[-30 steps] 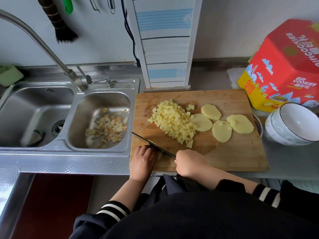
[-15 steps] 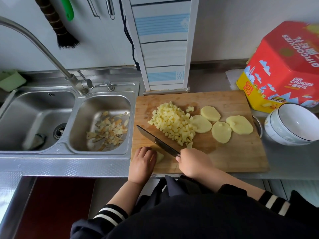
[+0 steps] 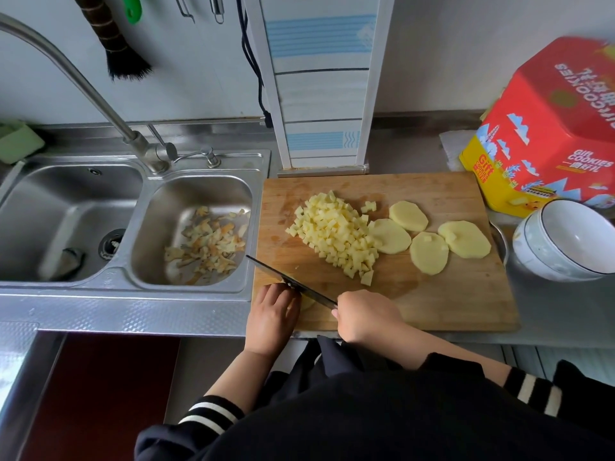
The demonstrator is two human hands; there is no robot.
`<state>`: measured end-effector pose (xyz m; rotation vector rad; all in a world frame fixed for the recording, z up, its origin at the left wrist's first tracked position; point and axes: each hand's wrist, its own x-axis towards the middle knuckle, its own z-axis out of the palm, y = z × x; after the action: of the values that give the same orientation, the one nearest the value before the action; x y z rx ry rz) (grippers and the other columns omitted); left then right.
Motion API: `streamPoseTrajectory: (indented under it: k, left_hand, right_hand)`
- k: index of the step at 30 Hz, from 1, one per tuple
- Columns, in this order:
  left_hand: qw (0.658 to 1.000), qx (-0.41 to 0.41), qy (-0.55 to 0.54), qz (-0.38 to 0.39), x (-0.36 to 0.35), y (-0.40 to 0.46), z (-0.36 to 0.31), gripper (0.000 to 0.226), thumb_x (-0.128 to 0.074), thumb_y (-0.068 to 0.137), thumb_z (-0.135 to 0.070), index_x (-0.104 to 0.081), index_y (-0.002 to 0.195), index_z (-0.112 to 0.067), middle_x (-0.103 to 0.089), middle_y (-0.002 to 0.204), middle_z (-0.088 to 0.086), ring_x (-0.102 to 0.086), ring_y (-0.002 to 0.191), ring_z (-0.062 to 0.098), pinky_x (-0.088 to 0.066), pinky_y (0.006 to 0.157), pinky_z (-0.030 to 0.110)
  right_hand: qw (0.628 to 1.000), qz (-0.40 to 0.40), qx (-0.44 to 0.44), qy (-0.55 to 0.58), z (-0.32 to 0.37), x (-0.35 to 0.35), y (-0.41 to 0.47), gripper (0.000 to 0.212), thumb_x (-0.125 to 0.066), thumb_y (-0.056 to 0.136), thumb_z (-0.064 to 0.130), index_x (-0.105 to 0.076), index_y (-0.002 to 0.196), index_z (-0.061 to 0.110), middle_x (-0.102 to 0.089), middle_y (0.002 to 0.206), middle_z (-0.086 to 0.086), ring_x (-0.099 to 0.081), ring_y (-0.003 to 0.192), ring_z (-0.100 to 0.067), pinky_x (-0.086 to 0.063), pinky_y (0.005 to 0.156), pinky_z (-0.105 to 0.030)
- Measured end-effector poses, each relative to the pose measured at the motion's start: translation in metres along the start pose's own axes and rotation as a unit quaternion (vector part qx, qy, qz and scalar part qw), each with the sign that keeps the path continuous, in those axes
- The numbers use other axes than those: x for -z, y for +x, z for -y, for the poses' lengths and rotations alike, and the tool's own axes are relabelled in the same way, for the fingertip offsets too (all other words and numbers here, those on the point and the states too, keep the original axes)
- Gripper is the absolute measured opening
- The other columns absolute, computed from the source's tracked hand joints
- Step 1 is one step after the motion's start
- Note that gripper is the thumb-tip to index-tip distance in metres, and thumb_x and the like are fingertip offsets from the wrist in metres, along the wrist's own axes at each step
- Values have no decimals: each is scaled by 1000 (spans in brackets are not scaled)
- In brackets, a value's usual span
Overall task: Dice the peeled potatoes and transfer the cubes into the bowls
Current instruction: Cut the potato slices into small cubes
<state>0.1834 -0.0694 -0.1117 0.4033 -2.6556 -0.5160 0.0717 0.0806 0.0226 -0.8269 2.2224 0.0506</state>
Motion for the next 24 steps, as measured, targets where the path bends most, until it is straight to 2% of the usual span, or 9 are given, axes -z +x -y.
streamPoseTrajectory:
  k: [4,7,10,13,18,24]
  left_hand:
    - [1000,-1,-2,2,0,0,1,22,-55,92,-24,-69,91,-7,-62,89,6,-49,87,24,-43,74,31]
    - [1000,-4,-5,1,2,0,1,23,-54,91,-24,-69,91,-7,-63,91,7,-49,88,24,-42,75,30]
    - [1000,-4,-7,-2,3,0,0,23,-54,92,-24,-68,90,-7,-62,90,7,-49,88,23,-42,75,29]
    - [1000,-2,-6,0,1,0,1,23,-54,92,-25,-68,90,-7,-63,91,7,-49,89,23,-42,76,28]
    - [1000,0,-13,14,2,0,2,25,-54,92,-28,-70,93,-9,-64,95,4,-51,92,21,-42,79,27]
    - [999,-14,-6,34,9,-1,6,27,-52,92,-31,-70,91,-10,-63,94,3,-53,90,20,-42,76,27]
  right_hand:
    - [1000,4,-10,4,1,-2,5,15,-48,97,13,-60,88,10,-53,75,-3,-61,82,-29,-44,66,-32]
    - [999,16,-21,22,-1,-4,8,15,-48,97,13,-63,95,9,-59,85,-5,-62,89,-30,-44,68,-32]
    - [998,19,-23,49,-5,-6,9,18,-47,99,20,-62,96,10,-64,96,-7,-63,95,-30,-47,73,-34]
    - [996,15,-26,79,-11,-8,11,27,-46,101,29,-63,107,9,-66,104,-6,-63,96,-27,-51,82,-36]
    - [994,-6,-27,102,-18,-9,14,28,-44,101,37,-58,100,12,-62,90,-1,-62,86,-23,-48,72,-33]
    - [996,-34,-3,78,-16,-4,2,30,-40,102,38,-58,102,13,-60,90,-2,-61,89,-25,-46,72,-33]
